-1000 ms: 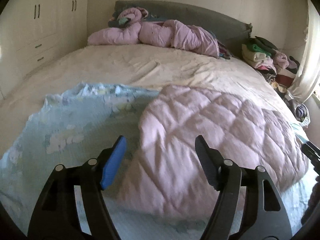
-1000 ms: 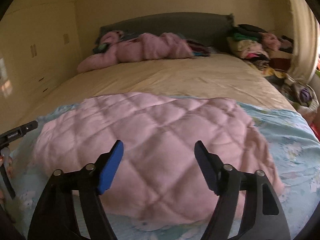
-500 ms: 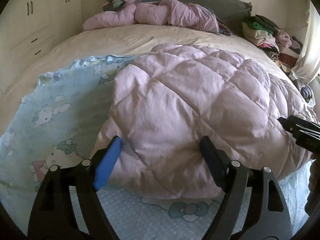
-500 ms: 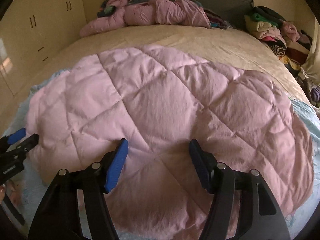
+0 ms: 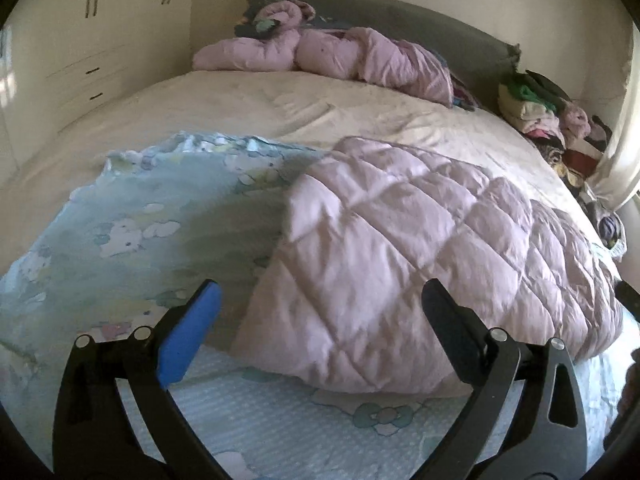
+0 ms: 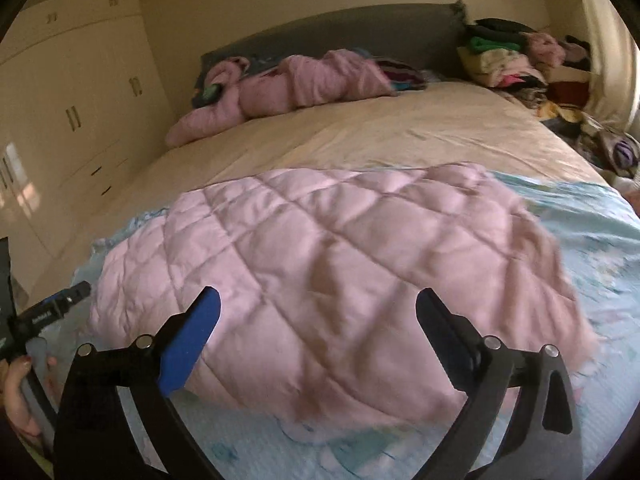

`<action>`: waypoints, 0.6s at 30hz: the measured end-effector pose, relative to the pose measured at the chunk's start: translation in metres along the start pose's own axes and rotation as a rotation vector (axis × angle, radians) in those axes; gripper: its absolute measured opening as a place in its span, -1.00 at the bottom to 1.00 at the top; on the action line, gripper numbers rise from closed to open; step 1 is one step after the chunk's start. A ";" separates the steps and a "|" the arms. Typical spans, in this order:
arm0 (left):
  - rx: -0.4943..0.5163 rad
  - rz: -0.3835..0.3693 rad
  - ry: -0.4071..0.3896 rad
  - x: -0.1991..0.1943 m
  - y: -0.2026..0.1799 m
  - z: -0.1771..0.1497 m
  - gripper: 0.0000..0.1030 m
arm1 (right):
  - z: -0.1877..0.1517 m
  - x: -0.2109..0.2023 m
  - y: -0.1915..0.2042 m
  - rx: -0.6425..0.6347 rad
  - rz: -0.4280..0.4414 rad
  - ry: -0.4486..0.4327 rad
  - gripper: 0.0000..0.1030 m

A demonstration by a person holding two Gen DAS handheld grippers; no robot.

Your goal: Fold large clothes

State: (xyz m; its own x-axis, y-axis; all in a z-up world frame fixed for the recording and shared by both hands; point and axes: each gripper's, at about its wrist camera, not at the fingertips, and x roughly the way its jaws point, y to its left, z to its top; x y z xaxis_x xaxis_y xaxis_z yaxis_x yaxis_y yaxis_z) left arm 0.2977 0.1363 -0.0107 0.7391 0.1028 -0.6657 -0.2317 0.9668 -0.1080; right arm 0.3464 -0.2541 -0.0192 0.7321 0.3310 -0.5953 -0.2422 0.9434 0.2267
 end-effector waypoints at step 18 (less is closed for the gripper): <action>-0.077 0.045 0.038 -0.010 0.037 -0.014 0.82 | -0.041 -0.070 -0.103 0.246 -0.121 -0.016 0.91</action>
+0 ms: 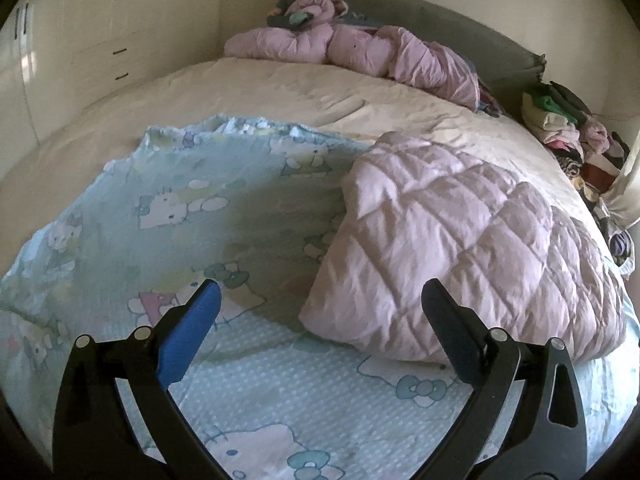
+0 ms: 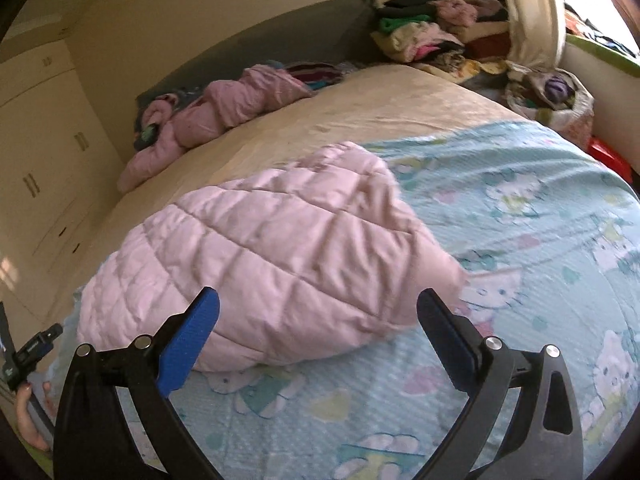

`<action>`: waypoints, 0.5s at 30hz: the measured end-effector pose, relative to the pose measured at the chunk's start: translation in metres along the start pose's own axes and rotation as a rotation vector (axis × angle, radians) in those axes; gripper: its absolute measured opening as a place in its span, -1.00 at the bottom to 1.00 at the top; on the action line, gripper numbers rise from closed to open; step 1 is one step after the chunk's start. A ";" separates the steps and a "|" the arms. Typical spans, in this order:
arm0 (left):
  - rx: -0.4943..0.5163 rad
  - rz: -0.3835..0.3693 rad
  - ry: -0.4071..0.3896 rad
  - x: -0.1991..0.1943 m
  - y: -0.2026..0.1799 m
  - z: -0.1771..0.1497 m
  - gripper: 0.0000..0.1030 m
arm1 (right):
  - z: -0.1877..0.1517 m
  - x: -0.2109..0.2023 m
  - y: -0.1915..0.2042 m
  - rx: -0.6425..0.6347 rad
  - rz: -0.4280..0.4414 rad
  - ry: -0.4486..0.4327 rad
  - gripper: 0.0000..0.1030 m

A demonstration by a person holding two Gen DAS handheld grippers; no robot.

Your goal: Fold large clothes

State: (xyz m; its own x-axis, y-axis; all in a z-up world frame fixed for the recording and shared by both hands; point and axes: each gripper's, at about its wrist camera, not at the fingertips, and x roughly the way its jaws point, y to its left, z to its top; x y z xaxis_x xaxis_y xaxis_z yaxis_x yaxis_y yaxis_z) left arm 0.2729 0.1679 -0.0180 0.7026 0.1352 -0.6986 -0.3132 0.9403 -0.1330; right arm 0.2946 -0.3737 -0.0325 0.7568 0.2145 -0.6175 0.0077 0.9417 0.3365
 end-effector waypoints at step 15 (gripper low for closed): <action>-0.383 -0.370 0.239 0.065 0.036 -0.021 0.82 | -0.017 0.033 -0.032 0.166 0.041 0.145 0.91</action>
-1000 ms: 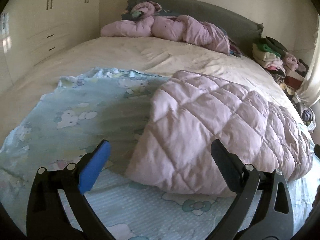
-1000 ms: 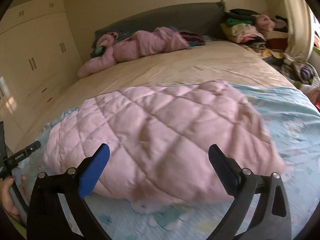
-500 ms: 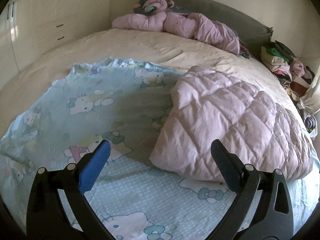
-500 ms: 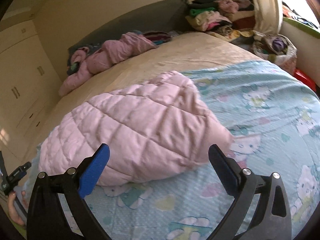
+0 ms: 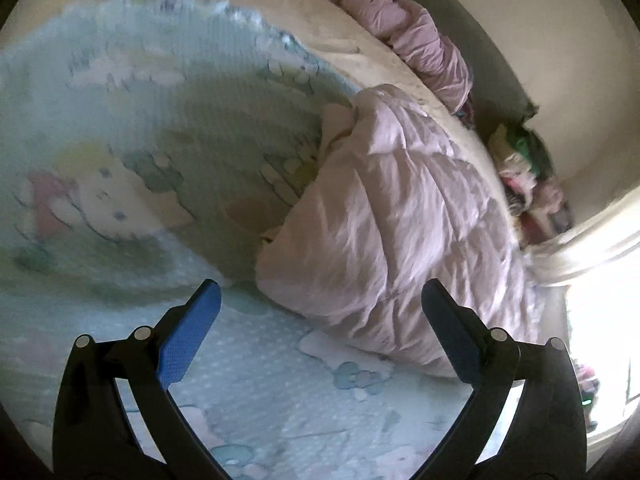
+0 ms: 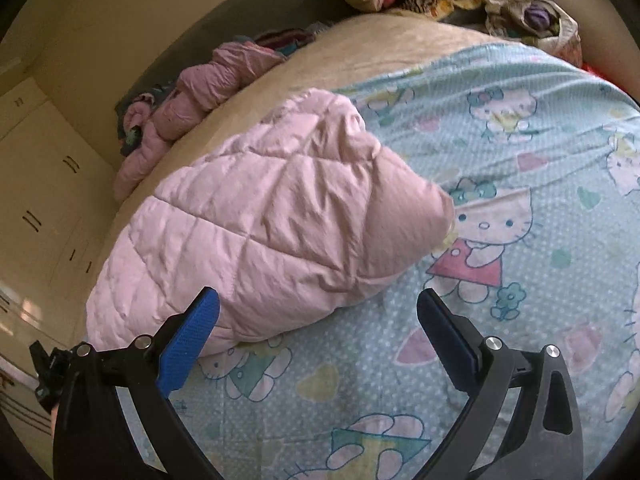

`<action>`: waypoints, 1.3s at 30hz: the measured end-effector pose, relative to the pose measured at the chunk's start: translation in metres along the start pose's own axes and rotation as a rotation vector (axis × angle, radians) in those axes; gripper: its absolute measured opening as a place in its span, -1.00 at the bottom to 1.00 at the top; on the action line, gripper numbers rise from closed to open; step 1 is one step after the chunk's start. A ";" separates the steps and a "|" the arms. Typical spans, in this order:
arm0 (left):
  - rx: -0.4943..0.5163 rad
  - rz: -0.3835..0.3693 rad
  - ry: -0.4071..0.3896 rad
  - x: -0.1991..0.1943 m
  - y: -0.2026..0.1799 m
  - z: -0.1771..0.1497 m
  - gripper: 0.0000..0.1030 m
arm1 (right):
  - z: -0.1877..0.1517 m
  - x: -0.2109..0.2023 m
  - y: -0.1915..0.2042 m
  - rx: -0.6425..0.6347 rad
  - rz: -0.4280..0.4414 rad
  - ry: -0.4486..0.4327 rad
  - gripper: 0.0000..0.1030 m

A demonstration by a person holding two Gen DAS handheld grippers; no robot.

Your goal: Fold large clothes

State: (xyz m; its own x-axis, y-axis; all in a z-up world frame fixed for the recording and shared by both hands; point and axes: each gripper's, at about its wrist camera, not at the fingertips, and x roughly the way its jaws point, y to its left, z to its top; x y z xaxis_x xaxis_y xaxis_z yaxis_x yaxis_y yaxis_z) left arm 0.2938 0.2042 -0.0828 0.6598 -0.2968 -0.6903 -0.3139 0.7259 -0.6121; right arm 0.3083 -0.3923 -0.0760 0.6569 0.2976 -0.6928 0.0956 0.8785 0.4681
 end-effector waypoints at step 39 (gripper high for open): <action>0.071 -0.083 -0.114 0.033 -0.044 0.029 -0.30 | 0.043 0.043 0.041 -0.071 0.071 -0.103 -0.30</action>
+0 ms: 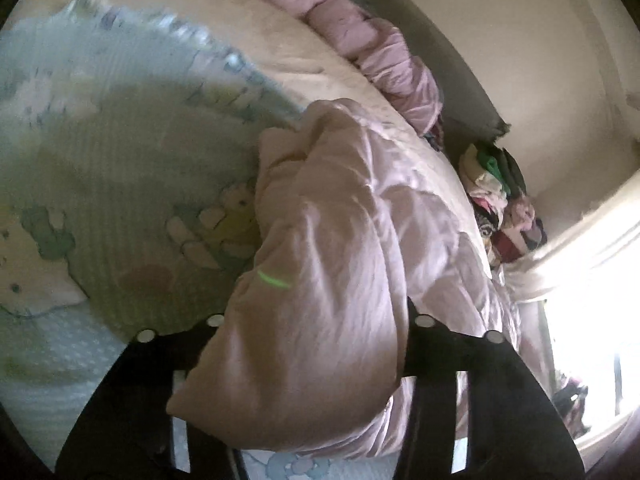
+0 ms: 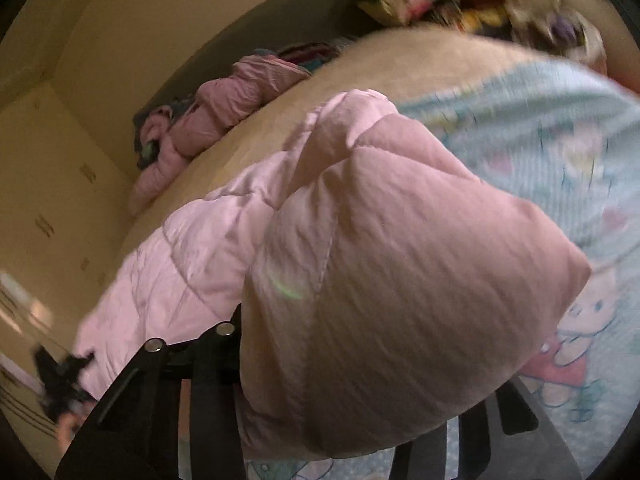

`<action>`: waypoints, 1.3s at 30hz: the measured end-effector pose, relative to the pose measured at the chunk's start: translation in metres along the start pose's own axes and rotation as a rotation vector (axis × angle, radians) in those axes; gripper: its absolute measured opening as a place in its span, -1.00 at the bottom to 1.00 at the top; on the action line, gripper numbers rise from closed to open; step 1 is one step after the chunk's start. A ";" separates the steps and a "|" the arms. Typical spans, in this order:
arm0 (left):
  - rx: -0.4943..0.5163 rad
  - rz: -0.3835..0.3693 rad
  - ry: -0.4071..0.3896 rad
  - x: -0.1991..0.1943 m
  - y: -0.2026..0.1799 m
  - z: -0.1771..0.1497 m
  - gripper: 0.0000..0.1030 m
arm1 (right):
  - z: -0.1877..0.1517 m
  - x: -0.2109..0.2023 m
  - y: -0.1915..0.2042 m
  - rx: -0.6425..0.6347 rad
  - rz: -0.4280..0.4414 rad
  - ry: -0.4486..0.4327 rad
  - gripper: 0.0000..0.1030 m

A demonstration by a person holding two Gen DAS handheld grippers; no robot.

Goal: Fold large clothes
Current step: 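Grasp and lift the coat's side edge with both tools, folding it over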

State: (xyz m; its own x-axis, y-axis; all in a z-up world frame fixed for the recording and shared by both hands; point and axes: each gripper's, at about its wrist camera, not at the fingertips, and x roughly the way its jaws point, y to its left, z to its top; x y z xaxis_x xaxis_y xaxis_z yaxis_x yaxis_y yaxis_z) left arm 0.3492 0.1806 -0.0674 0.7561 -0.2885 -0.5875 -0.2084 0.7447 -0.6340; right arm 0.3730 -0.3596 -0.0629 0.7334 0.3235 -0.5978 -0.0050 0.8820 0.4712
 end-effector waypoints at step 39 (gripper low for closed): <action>0.268 0.082 -0.103 -0.126 -0.004 -0.087 -0.33 | -0.118 -0.150 0.006 -0.042 0.006 -0.091 -0.39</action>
State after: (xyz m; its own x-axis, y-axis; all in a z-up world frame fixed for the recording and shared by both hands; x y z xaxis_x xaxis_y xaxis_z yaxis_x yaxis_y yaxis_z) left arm 0.2009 0.1621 -0.0347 0.8055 -0.1682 -0.5682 -0.1106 0.8993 -0.4230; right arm 0.1830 -0.3628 -0.0466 0.7918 0.2984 -0.5328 -0.0367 0.8942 0.4462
